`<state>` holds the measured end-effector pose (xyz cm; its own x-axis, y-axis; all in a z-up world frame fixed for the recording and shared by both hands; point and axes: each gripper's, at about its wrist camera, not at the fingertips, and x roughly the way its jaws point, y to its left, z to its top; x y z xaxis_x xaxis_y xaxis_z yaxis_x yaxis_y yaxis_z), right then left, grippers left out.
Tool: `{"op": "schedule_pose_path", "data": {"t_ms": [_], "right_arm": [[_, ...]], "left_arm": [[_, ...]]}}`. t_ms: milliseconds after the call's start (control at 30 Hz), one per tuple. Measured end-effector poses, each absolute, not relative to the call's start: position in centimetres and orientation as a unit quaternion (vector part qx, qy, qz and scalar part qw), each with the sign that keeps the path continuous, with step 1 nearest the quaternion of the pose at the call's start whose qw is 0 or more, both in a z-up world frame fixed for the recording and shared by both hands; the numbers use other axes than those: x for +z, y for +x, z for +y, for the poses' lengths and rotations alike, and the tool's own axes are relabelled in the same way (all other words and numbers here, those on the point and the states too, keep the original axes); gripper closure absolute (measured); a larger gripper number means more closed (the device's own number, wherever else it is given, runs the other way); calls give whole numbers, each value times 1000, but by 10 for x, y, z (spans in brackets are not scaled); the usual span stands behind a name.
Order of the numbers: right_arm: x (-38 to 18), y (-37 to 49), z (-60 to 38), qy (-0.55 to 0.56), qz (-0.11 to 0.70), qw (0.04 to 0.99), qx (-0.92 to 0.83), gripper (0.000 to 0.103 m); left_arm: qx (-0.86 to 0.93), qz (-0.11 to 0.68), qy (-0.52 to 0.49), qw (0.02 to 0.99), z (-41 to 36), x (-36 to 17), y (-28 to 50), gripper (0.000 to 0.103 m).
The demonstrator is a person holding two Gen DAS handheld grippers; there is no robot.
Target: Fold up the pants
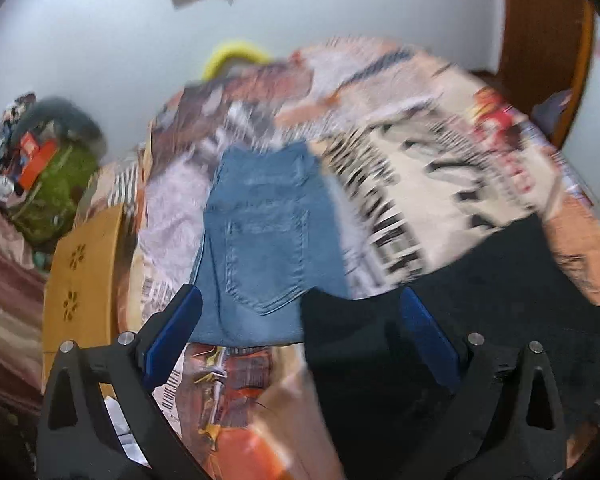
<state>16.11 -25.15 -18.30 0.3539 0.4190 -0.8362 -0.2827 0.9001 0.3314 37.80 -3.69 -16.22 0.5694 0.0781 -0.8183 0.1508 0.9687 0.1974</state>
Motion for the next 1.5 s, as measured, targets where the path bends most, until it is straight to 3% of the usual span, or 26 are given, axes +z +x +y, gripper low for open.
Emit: {"op": "schedule_pose_path", "data": {"t_ms": [433,800,1033,1167,1500], "right_arm": [[-194,201,-238,47,526,813,248,10],[-197,249,-264,31,510,822,252,10],[-205,279,-300,56,520,837,162,10],[-196,271,-314,41,515,850,102,19],[-149,210,-328,68,490,861,115,19]], "left_arm": [[-52,557,150,815,-49,-268,434,3],[-102,552,179,808,-59,-261,390,2],[-117,561,123,810,-58,-247,353,5],[-125,556,110,814,-61,-239,333,6],[-115,540,91,829,-72,-221,304,8]]}}
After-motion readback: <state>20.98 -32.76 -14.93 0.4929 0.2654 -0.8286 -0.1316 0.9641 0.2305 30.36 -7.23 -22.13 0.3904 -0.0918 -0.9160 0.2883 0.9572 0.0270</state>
